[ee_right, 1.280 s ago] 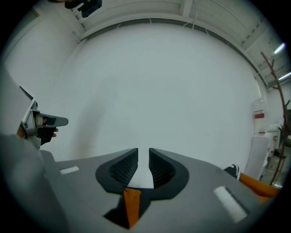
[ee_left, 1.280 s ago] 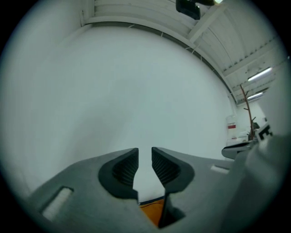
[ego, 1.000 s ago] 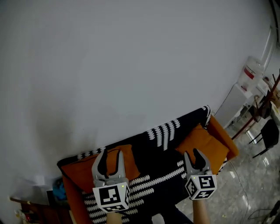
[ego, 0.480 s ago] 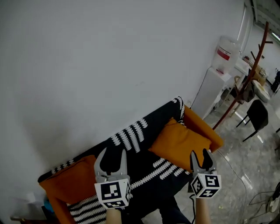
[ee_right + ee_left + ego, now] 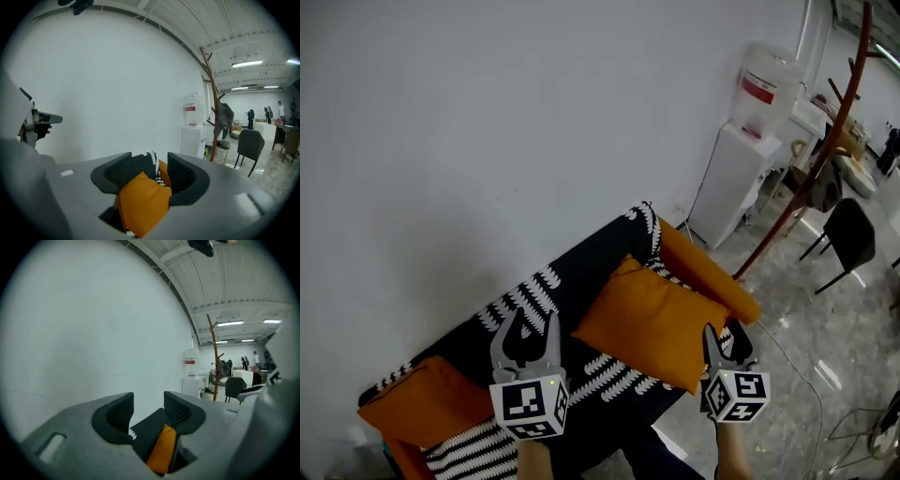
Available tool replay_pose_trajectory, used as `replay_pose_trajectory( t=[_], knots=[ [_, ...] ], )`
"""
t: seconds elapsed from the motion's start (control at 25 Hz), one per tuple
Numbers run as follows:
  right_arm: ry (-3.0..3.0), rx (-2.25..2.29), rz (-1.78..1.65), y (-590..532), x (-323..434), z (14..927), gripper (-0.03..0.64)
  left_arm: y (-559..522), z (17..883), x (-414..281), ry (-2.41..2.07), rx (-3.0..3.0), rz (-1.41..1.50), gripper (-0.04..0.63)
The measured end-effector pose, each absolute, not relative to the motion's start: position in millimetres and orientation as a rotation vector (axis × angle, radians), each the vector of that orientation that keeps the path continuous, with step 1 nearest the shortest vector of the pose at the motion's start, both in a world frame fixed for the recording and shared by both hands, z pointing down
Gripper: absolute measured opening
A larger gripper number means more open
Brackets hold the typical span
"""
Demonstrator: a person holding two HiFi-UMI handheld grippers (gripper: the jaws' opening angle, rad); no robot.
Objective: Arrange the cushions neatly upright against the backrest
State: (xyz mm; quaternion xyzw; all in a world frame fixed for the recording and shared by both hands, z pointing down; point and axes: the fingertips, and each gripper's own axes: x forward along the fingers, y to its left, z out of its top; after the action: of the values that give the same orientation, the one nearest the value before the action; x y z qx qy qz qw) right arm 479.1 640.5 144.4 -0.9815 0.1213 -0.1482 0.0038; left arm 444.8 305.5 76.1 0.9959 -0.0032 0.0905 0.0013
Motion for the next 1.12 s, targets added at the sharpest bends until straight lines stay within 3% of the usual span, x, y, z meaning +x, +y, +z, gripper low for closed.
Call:
replay_pose_trajectory(
  t=[0.6, 1.12],
  knots=[
    [0.133, -2.977, -0.773, 768.7, 568.4, 280.8, 0.244, 417.4, 200.8, 611.0, 0.31, 3.182, 0.662, 0.206],
    [0.027, -2.871, -1.037, 800.2, 623.7, 402.5, 0.272, 473.0, 347.1, 726.4, 0.635, 3.105, 1.047, 0.289]
  ],
)
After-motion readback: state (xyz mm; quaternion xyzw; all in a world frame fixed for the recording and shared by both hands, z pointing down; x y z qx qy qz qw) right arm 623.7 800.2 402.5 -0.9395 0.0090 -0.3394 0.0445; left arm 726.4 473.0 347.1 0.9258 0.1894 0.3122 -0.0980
